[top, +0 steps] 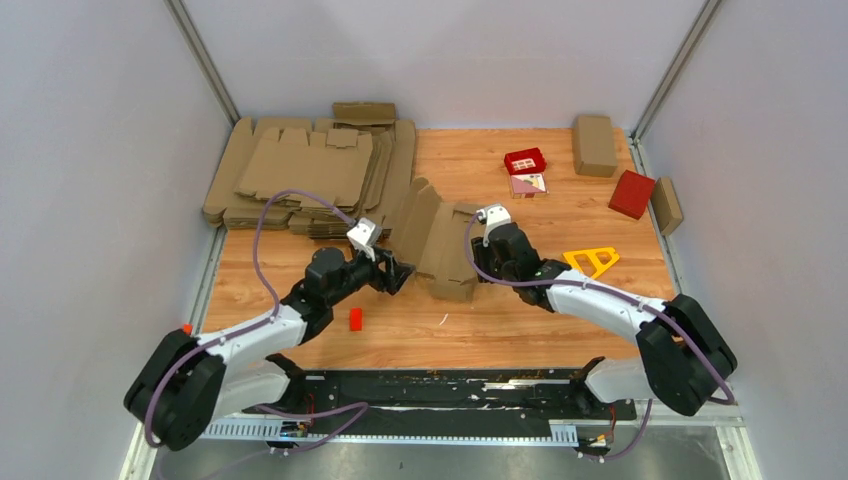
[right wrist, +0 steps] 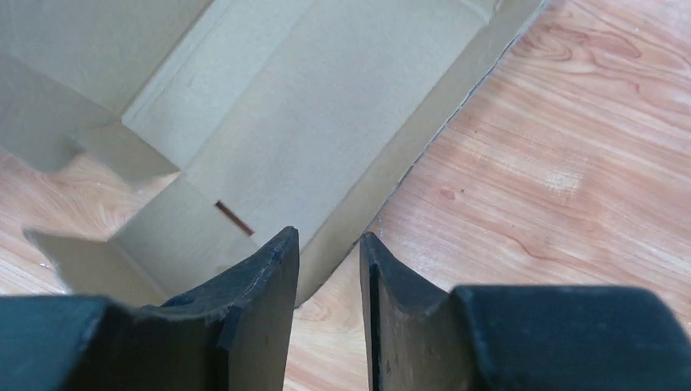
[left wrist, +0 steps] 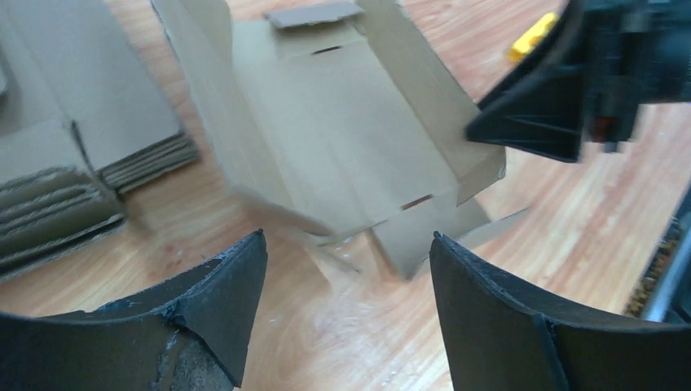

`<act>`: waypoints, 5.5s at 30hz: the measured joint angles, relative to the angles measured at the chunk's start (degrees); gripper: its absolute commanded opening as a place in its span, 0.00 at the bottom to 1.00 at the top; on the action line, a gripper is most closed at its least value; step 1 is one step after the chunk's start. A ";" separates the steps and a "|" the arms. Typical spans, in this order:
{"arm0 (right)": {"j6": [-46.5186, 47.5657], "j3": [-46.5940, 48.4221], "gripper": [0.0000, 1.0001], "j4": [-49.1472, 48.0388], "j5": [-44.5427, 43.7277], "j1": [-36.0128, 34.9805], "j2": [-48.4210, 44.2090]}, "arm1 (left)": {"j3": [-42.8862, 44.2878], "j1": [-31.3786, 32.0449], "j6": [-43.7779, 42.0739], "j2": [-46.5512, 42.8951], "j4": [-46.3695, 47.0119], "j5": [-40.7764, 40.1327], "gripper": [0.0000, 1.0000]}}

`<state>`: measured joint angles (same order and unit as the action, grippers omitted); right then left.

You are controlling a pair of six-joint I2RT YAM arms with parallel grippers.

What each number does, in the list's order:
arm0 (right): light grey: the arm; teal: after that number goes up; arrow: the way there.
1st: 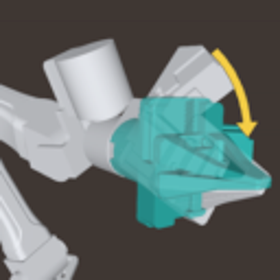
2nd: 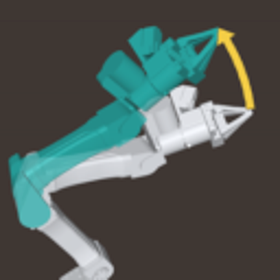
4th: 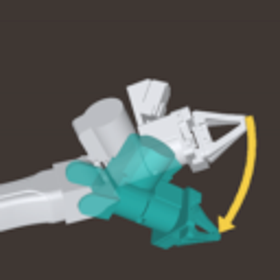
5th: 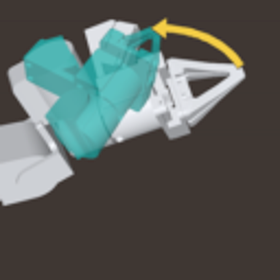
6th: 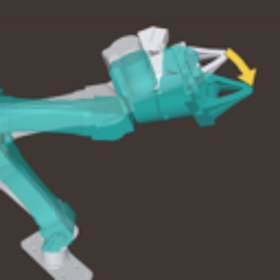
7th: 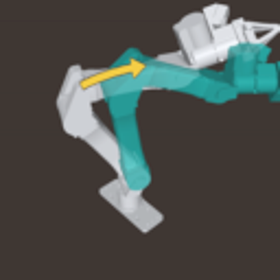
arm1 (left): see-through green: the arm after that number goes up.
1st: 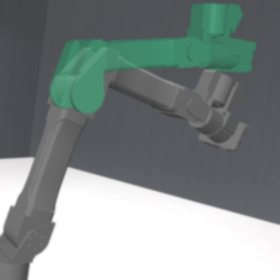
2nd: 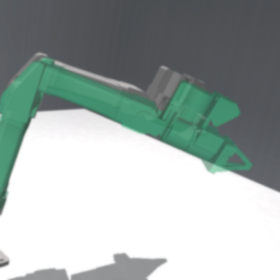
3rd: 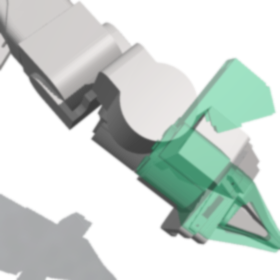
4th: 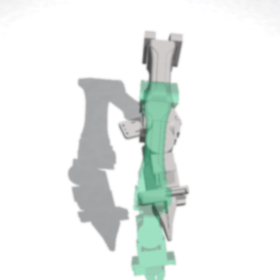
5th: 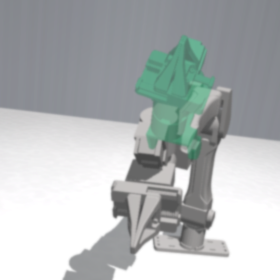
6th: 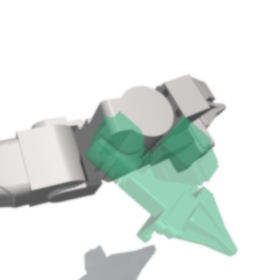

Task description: Fold the paper box

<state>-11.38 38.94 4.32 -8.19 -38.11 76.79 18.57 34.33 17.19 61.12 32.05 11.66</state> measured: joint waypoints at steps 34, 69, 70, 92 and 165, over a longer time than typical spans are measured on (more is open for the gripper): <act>-17.92 14.21 0.33 5.92 21.73 23.04 21.57 | 21.55 -11.17 5.55 11.89 -24.90 -11.08 0.86; -6.49 9.11 0.00 -8.63 12.96 17.03 14.16 | 32.81 -18.34 -0.76 34.42 -22.91 12.66 0.26; -6.49 8.94 0.00 -8.61 12.96 17.03 13.77 | 31.26 -18.34 -0.28 33.42 -21.51 13.25 0.22; -4.96 -1.03 1.00 -9.64 12.72 14.67 -2.89 | -6.08 -2.86 -1.16 -12.35 7.56 -0.22 0.00; 6.32 -8.52 1.00 -19.58 1.25 -9.90 3.54 | -11.34 -0.17 -3.15 -3.58 21.73 -1.25 0.00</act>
<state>-5.06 30.41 -15.27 -6.94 -48.01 80.34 7.22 34.15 14.04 57.54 53.78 10.41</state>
